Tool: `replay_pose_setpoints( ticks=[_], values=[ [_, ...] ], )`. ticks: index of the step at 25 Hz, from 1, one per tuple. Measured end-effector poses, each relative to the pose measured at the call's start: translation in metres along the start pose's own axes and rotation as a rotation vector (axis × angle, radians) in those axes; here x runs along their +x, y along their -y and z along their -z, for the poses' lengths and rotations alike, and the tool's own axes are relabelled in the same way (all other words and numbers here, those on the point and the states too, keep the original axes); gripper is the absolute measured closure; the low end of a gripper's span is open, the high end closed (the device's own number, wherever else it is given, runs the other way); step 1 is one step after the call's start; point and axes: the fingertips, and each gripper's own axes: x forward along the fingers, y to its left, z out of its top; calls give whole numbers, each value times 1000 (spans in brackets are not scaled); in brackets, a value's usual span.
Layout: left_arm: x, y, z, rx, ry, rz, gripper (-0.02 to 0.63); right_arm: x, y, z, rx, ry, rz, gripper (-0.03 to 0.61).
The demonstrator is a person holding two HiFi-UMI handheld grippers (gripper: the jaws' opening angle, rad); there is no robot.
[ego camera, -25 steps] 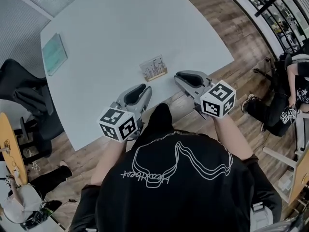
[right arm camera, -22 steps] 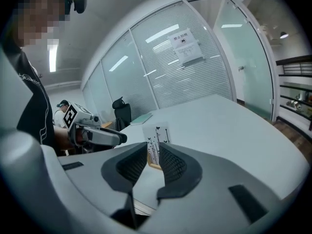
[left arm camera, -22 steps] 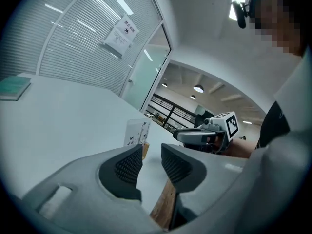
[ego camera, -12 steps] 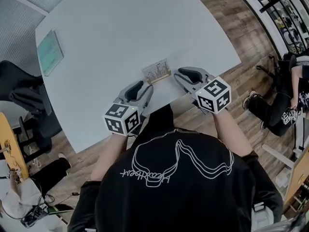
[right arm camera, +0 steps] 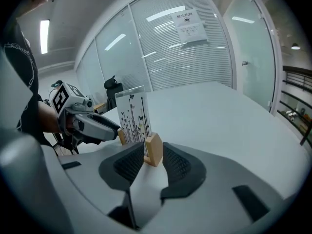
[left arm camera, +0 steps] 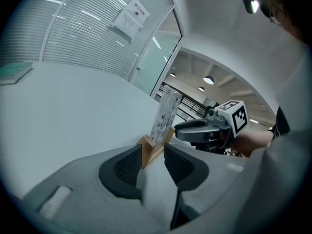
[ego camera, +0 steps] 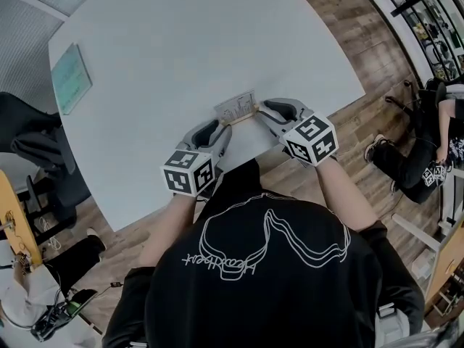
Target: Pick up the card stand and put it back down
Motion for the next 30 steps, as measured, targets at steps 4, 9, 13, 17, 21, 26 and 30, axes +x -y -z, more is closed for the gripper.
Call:
replay_pose_setpoints(
  ticks=[4, 9, 13, 17, 21, 26, 30],
  values=[
    [3, -3, -2, 14, 18, -27, 466, 5, -2, 2, -13, -14, 2, 451],
    [8, -6, -1, -13, 20, -39, 486, 11, -1, 5, -9, -23, 2, 458],
    [10, -11, 2, -24, 16, -48, 492, 18, -2, 4, -4, -16, -2, 483],
    [11, -11, 1, -31, 17, -45, 492, 22, -2, 9, 12, -29, -12, 486],
    [12, -12, 0, -33, 11, -47, 494, 23, -1, 10, 33, -20, -14, 491],
    [11, -12, 2, -30, 15, -53, 495, 23, -2, 10, 49, -7, -6, 492],
    [11, -12, 2, -26, 9, -59, 499, 23, -2, 10, 41, 1, 4, 495]
  ],
)
